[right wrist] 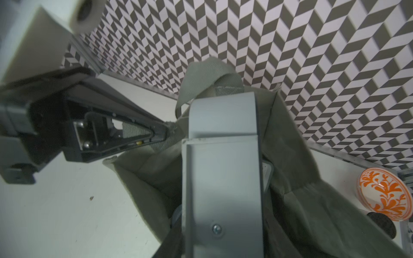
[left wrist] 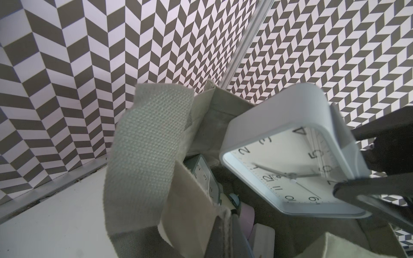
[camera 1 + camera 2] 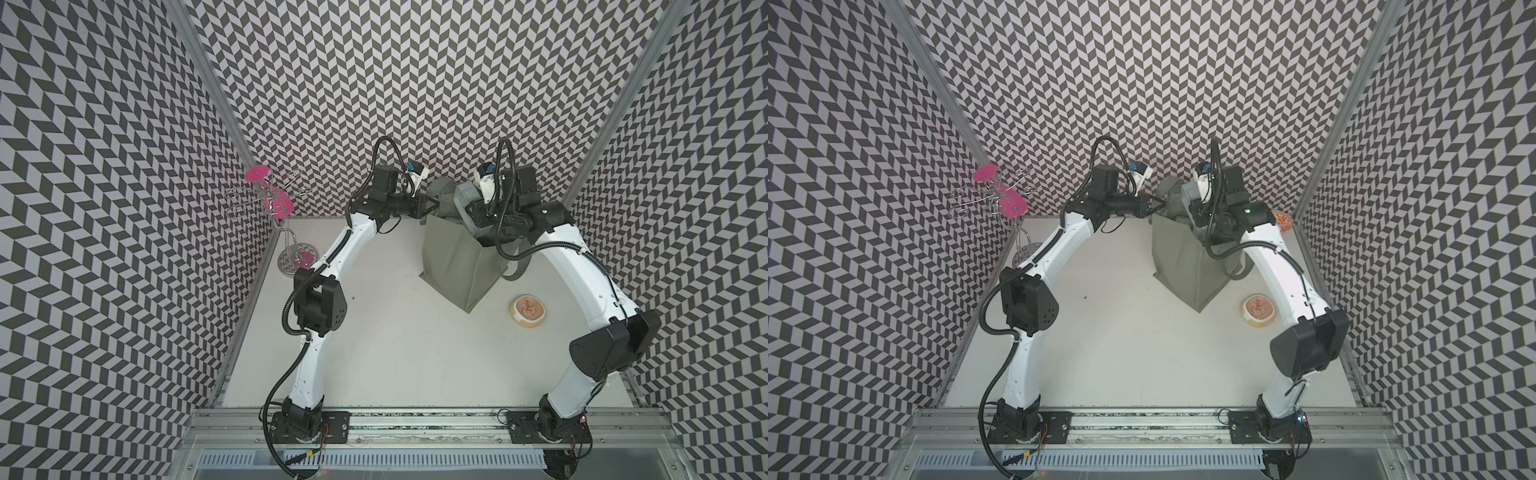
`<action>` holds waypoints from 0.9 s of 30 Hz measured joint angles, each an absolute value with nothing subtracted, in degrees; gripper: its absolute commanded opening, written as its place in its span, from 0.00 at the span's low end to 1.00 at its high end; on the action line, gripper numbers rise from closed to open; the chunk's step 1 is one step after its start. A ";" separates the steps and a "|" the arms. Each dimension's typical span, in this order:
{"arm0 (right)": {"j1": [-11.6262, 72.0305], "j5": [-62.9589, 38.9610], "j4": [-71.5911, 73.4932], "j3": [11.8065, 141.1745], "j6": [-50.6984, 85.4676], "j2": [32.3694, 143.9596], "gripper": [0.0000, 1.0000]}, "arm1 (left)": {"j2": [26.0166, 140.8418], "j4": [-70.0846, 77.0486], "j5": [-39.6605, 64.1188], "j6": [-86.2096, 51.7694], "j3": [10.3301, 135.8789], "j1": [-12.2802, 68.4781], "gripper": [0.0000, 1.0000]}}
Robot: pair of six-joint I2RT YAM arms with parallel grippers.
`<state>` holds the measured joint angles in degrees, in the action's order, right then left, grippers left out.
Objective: Put the alarm clock into the canvas bag
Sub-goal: Place the alarm at the canvas bag.
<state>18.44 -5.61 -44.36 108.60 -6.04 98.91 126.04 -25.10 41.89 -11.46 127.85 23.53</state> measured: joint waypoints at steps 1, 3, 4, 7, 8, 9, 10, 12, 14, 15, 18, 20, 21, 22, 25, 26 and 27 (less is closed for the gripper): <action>18.44 -6.85 -44.75 108.16 -6.24 98.91 0.24 | 125.67 -24.86 42.02 -11.53 127.44 23.44 0.00; 18.44 -9.43 -45.89 107.48 -6.52 99.07 0.24 | 125.21 -24.51 42.37 -11.66 126.82 23.31 0.00; 18.44 -10.85 -46.63 107.39 -6.63 99.29 0.24 | 125.12 -24.36 42.59 -11.70 126.63 23.31 0.00; 18.17 -14.28 -47.92 107.35 -6.66 100.57 0.24 | 125.10 -23.29 43.35 -12.14 126.04 23.20 0.00; 17.91 -15.49 -48.03 107.18 -6.61 101.14 0.24 | 125.05 -22.92 43.55 -12.34 125.80 23.14 0.00; 17.58 -16.62 -48.01 106.98 -6.55 101.71 0.23 | 125.03 -22.61 43.77 -12.51 125.58 23.09 0.00; 17.10 -17.93 -47.97 106.69 -6.46 102.35 0.23 | 125.01 -22.28 44.03 -12.64 125.32 22.94 0.00; 15.75 -20.78 -47.99 106.15 -6.37 104.05 0.23 | 125.01 -21.91 44.25 -12.73 125.05 22.81 0.00; 14.09 -24.08 -47.68 106.13 -5.98 105.78 0.24 | 125.01 -21.52 44.27 -12.75 124.40 22.61 0.00; 13.34 -25.19 -47.53 106.17 -5.87 106.34 0.27 | 125.01 -21.30 44.25 -12.75 124.18 22.57 0.00; 11.62 -28.03 -48.49 108.33 -5.52 108.90 0.42 | 125.01 -21.06 44.21 -12.93 123.96 22.35 0.00; 11.00 -28.05 -49.30 110.98 -4.95 110.85 0.71 | 125.01 -21.04 44.25 -13.02 123.83 22.31 0.00; 10.90 -27.64 -49.45 111.94 -4.95 111.55 0.97 | 125.01 -21.02 44.29 -13.06 123.81 22.31 0.00; 10.83 -26.81 -49.54 112.90 -4.80 112.22 0.99 | 124.86 -21.02 44.36 -13.13 123.81 22.31 0.00; 11.16 -24.40 -49.87 113.51 -4.43 112.31 0.99 | 124.09 -21.08 44.47 -13.13 123.42 22.31 0.00; 11.42 -23.68 -49.84 113.54 -4.01 111.90 0.99 | 123.92 -21.10 44.49 -13.15 123.42 22.31 0.00; 11.64 -23.05 -49.84 113.54 -3.66 111.42 0.99 | 123.83 -21.08 44.51 -13.13 123.31 22.35 0.00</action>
